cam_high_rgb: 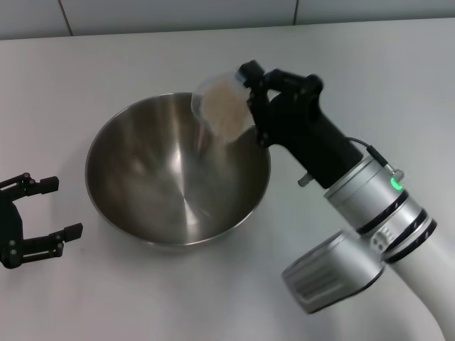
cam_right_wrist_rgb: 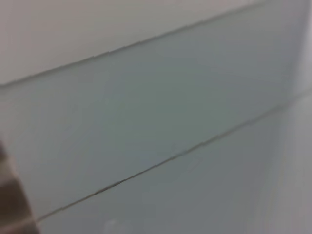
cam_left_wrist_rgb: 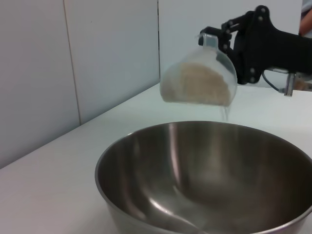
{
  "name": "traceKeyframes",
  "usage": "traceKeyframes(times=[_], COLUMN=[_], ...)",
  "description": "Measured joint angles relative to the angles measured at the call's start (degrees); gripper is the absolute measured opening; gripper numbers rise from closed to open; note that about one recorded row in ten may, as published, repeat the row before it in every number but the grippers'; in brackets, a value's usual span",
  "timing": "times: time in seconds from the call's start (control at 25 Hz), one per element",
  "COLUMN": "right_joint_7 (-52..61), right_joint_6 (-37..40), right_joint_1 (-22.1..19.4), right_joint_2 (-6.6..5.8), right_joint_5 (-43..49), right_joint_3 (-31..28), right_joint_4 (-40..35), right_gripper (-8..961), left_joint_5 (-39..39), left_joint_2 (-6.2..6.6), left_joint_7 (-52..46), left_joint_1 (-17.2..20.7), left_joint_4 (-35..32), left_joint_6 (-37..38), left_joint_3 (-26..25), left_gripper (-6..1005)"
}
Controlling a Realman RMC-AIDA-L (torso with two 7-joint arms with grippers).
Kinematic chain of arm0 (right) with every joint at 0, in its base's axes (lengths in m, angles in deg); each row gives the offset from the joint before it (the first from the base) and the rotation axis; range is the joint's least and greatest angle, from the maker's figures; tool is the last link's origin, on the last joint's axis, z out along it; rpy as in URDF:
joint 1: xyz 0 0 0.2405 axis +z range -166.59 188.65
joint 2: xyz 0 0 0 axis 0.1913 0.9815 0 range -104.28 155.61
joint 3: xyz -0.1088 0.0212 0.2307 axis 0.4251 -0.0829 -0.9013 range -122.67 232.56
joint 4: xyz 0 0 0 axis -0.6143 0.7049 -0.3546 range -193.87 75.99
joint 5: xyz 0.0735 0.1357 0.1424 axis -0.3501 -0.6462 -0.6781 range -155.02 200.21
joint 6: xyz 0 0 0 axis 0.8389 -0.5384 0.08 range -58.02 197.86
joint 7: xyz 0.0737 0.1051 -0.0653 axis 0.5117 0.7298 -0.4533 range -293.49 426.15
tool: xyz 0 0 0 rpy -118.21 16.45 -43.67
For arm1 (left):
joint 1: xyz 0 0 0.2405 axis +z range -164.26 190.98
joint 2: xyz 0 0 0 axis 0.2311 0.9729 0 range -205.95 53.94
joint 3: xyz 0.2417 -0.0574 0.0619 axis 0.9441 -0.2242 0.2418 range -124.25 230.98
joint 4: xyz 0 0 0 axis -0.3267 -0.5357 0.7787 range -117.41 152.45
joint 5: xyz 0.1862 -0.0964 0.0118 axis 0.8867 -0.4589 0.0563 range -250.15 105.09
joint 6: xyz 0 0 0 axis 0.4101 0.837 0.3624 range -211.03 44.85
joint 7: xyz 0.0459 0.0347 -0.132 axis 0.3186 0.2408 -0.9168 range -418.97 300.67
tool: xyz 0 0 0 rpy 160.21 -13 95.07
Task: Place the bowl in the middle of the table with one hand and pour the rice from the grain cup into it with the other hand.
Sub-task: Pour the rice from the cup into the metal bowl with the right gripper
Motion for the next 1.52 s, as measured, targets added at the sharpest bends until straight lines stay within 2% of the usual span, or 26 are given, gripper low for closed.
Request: traceKeyframes(times=[0.04, 0.08, 0.24, 0.36, 0.64, 0.72, 0.84, 1.04, 1.2, 1.24, 1.28, 1.4, 1.44, 1.48, 1.52], right_joint_7=[-7.4, -7.4, -22.5, -28.2, -53.3, -55.9, -67.3, -74.3, -70.3, -61.8, -61.8, -40.9, -25.6, -25.6, -18.0], right_joint_6=[-0.1, -0.1, -0.1, -0.1, -2.1, -2.2, -4.2, -7.3, -6.4, -4.9, -4.9, -1.4, 1.0, 1.0, 2.2], right_joint_1=[0.0, 0.0, 0.1, 0.2, 0.2, 0.4, 1.1, 1.8, 1.6, 0.7, 0.7, -0.6, -1.4, -1.4, -1.8], right_joint_2=[0.01, 0.01, 0.03, 0.03, 0.03, 0.03, 0.03, 0.03, 0.02, 0.02, 0.02, 0.03, 0.03, 0.03, 0.03], right_joint_5=[0.0, 0.0, 0.1, 0.1, 0.2, 0.2, 0.2, 0.3, -0.1, -0.7, -0.7, -1.6, -2.2, -2.2, -3.0], right_joint_3=[1.0, 1.0, 2.8, 3.6, 5.5, 5.8, 6.2, 6.3, 6.0, 5.7, 5.7, 5.7, 5.8, 5.8, 5.9], right_joint_4=[0.2, 0.2, 0.5, 0.5, 2.4, 2.5, 2.8, 2.8, 3.9, 6.2, 6.2, 8.6, 8.9, 8.9, 9.1], right_gripper=[9, 9, 9, 9, 8, 8, 9, 9, 8, 8, 8, 8, 8, 9, 9], left_joint_5=[0.0, 0.0, 0.0, 0.0, 0.0, 0.0, 0.0, 0.0, 0.0, 0.0, 0.0, 0.0, 0.0, 0.0, 0.0], left_joint_2=[-0.03, -0.03, -0.06, -0.07, -0.17, -0.19, -0.25, -0.22, -0.26, -0.26, -0.26, -0.26, -0.25, -0.25, -0.25], left_joint_7=[0.1, 0.1, 0.0, 0.0, 0.2, 0.3, 0.3, 0.1, 0.1, 0.2, 0.2, 0.3, 0.3, 0.3, 0.3], left_joint_1=[0.0, 0.0, 0.0, 0.0, 0.0, 0.0, -0.1, -0.2, -0.2, -0.2, -0.2, -0.1, -0.1, -0.1, -0.1], left_joint_4=[0.0, 0.0, 0.0, 0.0, 0.0, 0.0, 0.0, 0.0, 0.0, 0.0, 0.0, 0.0, 0.0, 0.0, 0.0], left_joint_6=[0.0, 0.0, 0.0, 0.0, 0.0, 0.0, 0.0, 0.1, 0.3, 0.3, 0.3, 0.3, 0.3, 0.3, 0.3], left_joint_3=[0.0, 0.0, 0.0, 0.0, 0.0, 0.0, 0.0, 0.0, 0.0, -0.1, -0.1, -0.1, -0.1, -0.1, -0.1], left_gripper=[836, 835, 835, 835, 835, 835, 835, 836, 836, 836, 836, 836, 836, 836, 836])
